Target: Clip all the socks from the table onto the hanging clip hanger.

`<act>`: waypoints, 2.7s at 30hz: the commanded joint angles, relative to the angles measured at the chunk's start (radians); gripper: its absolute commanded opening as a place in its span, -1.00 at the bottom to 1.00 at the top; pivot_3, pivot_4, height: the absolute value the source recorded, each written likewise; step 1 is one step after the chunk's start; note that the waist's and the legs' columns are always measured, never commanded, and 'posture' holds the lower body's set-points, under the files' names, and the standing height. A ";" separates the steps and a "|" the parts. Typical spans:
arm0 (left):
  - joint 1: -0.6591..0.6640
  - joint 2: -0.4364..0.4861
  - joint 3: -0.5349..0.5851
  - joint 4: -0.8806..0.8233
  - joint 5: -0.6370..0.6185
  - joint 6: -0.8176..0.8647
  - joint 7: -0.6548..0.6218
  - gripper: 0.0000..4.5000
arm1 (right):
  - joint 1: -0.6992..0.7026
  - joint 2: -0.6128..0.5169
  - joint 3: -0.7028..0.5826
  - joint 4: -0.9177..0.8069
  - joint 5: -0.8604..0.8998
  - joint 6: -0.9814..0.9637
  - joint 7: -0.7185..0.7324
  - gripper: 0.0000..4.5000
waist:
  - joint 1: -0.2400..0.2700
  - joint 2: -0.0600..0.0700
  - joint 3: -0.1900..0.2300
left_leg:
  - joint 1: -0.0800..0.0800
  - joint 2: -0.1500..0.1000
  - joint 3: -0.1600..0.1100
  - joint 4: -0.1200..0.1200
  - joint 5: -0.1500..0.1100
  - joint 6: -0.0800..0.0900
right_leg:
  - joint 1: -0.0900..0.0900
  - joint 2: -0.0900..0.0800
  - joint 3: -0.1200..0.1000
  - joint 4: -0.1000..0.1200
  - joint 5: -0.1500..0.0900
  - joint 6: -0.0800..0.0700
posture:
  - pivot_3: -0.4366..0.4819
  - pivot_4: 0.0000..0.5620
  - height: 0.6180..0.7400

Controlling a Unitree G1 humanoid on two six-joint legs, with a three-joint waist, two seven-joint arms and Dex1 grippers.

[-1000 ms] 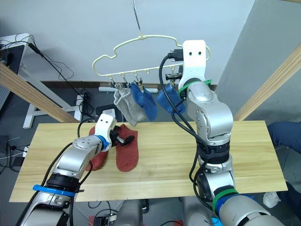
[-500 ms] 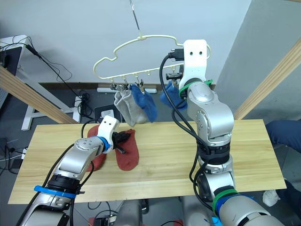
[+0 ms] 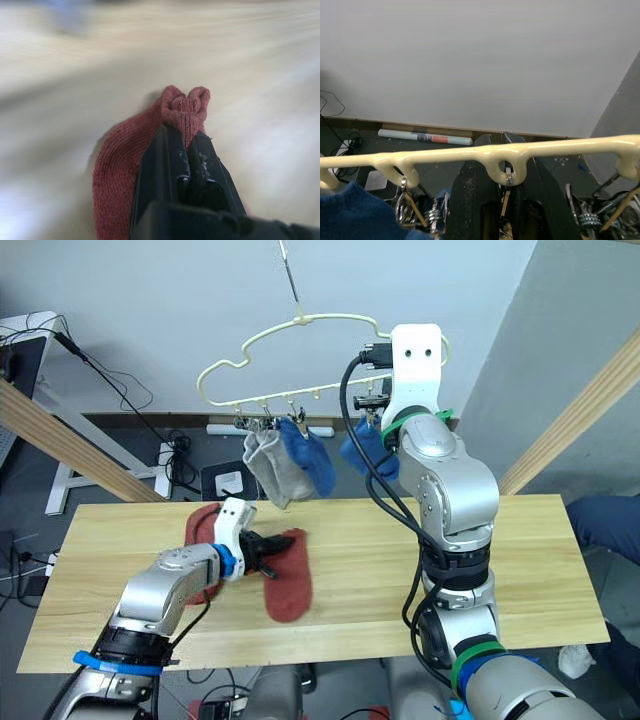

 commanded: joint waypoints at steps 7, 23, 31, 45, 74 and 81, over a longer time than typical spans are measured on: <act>-0.067 -0.084 0.087 -0.166 -0.234 0.168 0.026 -1.00 | -0.014 -0.004 -0.018 -0.057 0.005 0.035 0.005 -1.00 | -0.001 0.000 0.000 | 0.000 0.000 0.000 0.000 0.000 0.000 | 0.000 0.000 0.000 0.000 0.000 0.000 | -0.56 0.32 1.00; -0.329 -0.329 0.086 -0.080 -0.306 0.172 0.204 -1.00 | -0.033 0.010 -0.045 -0.064 0.009 0.078 0.008 -1.00 | -0.005 0.000 0.000 | 0.000 -0.001 -0.002 0.000 0.000 0.000 | 0.001 0.001 -0.001 -0.001 0.000 0.000 | -0.60 0.35 1.00; -0.389 -0.407 0.088 0.044 -0.270 0.080 0.246 -1.00 | -0.039 0.022 -0.054 -0.067 0.010 0.094 0.008 -1.00 | -0.007 0.000 0.000 | 0.000 -0.001 -0.002 0.000 0.000 0.000 | 0.001 0.001 -0.001 -0.001 0.000 0.000 | -0.62 0.34 1.00; -0.445 -0.468 0.118 0.163 -0.259 -0.027 0.272 -1.00 | -0.046 0.029 -0.060 -0.074 0.008 0.114 0.006 -1.00 | -0.009 0.000 0.000 | 0.000 -0.001 -0.002 0.000 0.000 0.000 | 0.001 0.001 -0.001 -0.002 0.000 0.001 | -0.66 0.35 1.00; -0.470 -0.476 0.126 0.171 -0.261 -0.028 0.259 -0.89 | -0.046 0.044 -0.068 -0.078 0.006 0.125 0.008 0.24 | -0.034 0.001 0.001 | -0.001 -0.001 -0.001 -0.002 0.000 0.000 | 0.001 0.001 0.000 -0.003 -0.001 0.001 | -0.65 0.34 1.00; -0.425 -0.413 0.063 0.080 -0.234 0.002 0.244 0.01 | -0.048 0.048 -0.085 -0.099 0.021 0.160 0.020 0.25 | -0.035 0.001 0.001 | -0.001 -0.001 0.000 -0.003 0.000 0.000 | 0.001 0.001 0.000 -0.004 -0.001 0.001 | -0.65 0.33 1.00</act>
